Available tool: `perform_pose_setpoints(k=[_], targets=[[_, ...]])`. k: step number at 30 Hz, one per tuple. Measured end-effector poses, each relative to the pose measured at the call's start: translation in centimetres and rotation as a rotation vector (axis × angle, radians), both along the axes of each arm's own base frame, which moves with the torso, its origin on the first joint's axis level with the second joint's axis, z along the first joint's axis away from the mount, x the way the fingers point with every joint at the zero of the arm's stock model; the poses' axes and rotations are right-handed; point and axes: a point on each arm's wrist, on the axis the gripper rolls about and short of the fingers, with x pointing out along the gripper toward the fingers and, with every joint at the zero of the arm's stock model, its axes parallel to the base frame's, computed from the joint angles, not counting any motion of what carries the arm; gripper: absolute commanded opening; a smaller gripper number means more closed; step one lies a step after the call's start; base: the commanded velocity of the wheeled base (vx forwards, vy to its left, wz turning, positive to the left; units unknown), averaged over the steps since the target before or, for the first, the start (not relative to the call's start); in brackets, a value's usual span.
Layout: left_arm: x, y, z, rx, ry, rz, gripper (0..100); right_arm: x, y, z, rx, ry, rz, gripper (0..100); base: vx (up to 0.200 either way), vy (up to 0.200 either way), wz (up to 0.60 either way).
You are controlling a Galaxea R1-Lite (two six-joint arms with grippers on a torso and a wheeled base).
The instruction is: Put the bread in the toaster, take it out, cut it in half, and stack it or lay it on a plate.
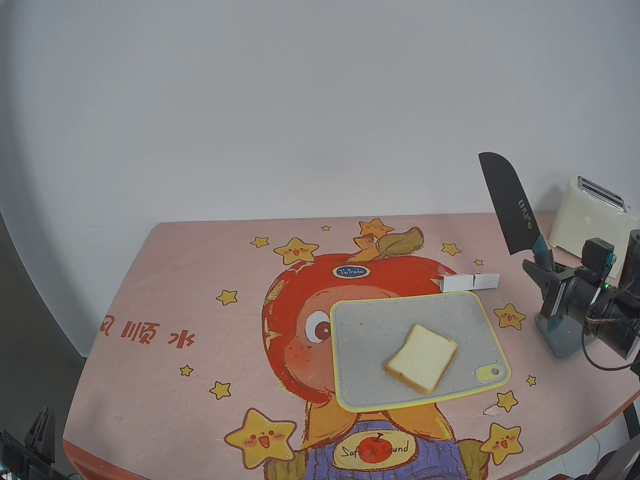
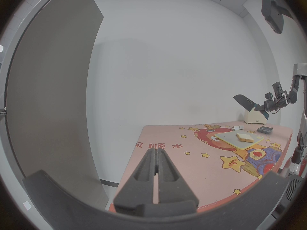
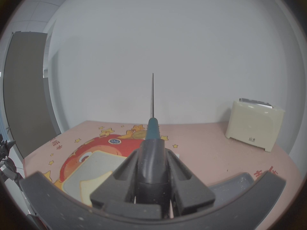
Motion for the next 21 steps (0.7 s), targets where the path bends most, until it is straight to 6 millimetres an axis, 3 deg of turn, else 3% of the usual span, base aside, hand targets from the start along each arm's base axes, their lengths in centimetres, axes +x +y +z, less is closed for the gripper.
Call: perform_pose_setpoints(k=[21], targets=[[0.0,0.0,0.0,0.000,0.000,0.000,0,-2.6,-0.9,2.9,-0.056,-0.152,0.027,0,0.000,0.000,0.00]])
